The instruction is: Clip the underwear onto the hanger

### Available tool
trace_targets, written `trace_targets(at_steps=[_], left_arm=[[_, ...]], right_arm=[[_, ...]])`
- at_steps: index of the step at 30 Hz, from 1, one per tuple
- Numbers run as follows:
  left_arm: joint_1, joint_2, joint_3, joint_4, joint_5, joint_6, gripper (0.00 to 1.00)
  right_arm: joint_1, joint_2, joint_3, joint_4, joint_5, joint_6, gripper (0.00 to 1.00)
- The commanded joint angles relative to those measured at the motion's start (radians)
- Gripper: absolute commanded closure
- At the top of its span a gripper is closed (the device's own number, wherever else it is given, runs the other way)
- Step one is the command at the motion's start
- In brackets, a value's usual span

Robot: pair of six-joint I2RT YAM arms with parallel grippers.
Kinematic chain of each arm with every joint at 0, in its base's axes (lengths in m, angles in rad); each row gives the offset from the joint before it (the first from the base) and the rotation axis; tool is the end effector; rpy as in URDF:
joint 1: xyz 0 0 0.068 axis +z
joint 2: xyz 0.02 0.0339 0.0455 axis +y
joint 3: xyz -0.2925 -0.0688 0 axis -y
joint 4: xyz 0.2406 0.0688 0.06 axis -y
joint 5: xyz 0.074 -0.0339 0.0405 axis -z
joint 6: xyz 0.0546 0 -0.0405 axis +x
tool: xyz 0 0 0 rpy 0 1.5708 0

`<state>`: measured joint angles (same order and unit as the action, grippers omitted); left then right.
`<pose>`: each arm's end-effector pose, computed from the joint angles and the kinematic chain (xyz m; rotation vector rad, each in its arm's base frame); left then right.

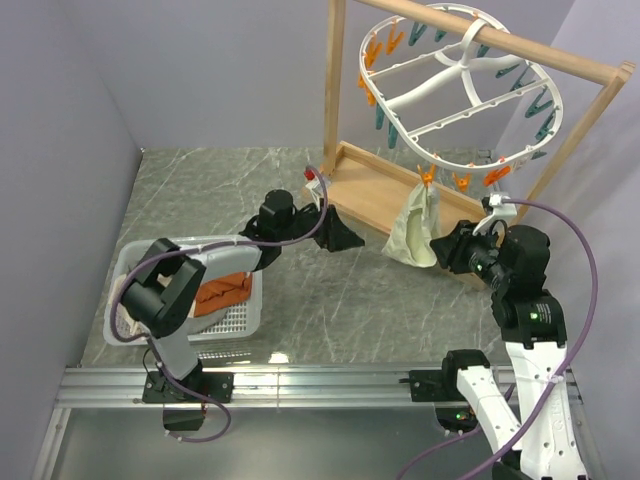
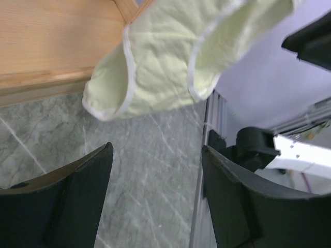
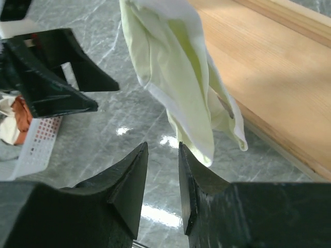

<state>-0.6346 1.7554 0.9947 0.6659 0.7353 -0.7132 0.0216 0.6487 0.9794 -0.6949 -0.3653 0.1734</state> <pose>0.3031 -0.2686 0.2678 0.5625 1.8339 -1.5723 0.1113 0.0219 0.3806 -0.0983 1.9374 0.4828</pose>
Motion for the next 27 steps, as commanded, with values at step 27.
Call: trace_targets(at_steps=[27], left_arm=[[-0.507,-0.15,-0.061,0.088,-0.672,0.82,0.01]], right_arm=[[-0.003,-0.067,0.162,-0.1,0.098,0.038,0.64]])
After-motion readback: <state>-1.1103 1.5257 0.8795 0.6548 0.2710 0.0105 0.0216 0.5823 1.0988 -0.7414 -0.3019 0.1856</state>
